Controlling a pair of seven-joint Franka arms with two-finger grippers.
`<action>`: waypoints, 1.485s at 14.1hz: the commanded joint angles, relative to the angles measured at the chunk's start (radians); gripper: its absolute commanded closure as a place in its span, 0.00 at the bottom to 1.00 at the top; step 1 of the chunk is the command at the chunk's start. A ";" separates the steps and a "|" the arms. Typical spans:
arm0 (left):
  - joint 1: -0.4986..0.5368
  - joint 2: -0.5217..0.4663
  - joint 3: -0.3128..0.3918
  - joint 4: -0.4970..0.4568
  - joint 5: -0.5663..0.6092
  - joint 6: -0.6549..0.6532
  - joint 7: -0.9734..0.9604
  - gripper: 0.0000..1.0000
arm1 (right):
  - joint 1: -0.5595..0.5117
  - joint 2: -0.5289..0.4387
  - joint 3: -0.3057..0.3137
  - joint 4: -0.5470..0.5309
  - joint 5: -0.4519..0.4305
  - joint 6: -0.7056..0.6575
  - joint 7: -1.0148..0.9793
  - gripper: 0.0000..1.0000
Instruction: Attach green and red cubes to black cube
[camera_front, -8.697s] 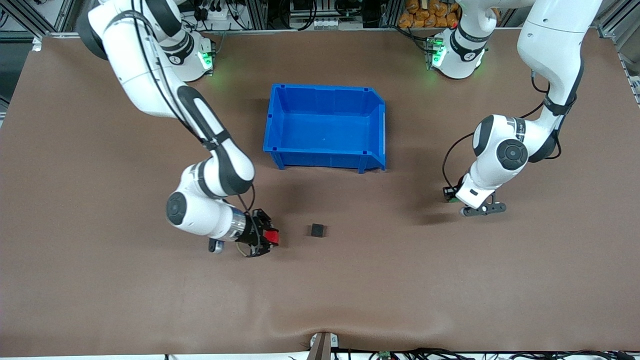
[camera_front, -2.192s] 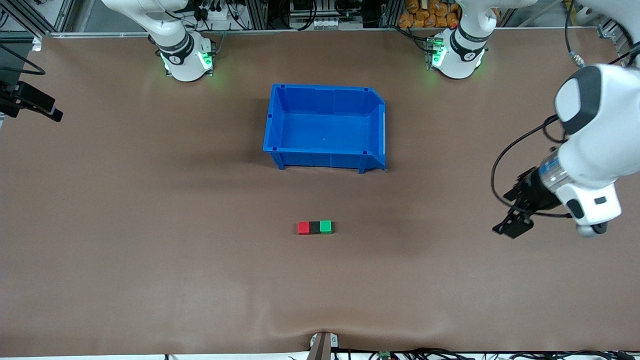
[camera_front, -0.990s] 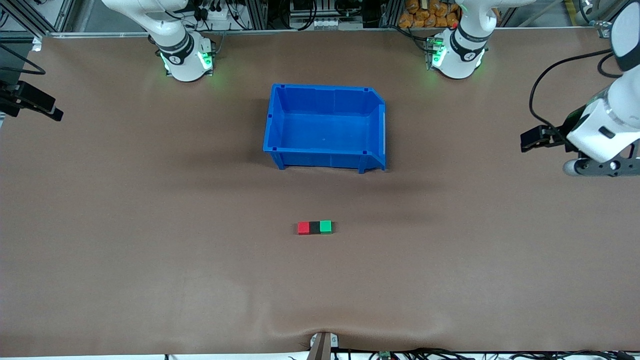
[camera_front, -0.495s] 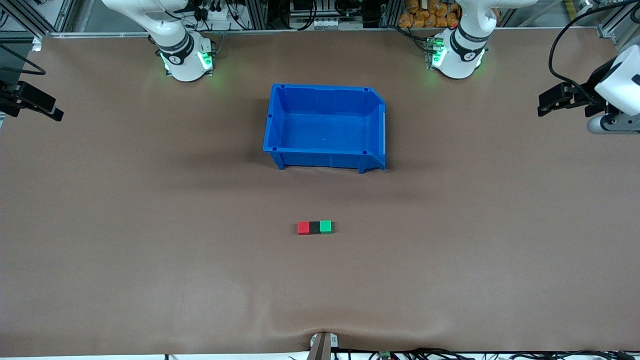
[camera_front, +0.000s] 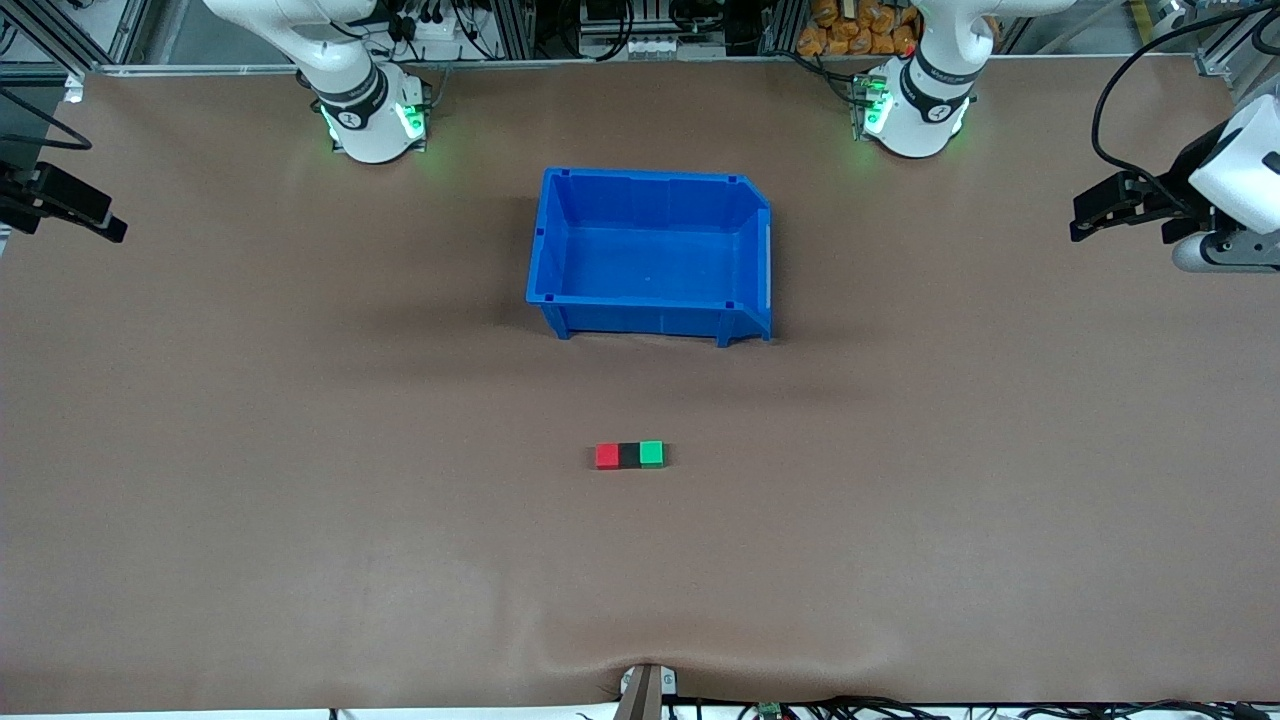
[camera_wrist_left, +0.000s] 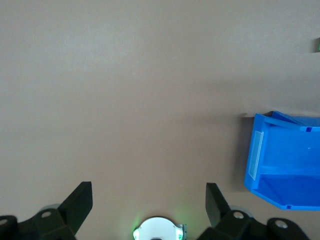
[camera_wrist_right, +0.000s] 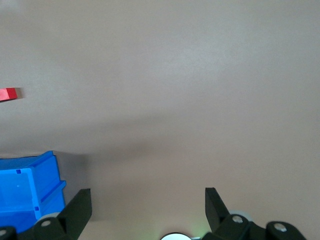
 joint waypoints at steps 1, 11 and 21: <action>-0.003 -0.018 0.000 -0.014 0.005 0.037 0.092 0.00 | -0.007 0.001 0.003 0.006 0.012 -0.009 -0.008 0.00; -0.005 -0.027 -0.005 -0.010 0.004 0.037 0.079 0.00 | -0.010 0.002 0.003 0.006 0.012 -0.009 -0.008 0.00; -0.008 -0.030 -0.005 -0.013 0.004 0.035 0.077 0.00 | -0.014 0.005 0.002 0.006 0.010 -0.007 -0.008 0.00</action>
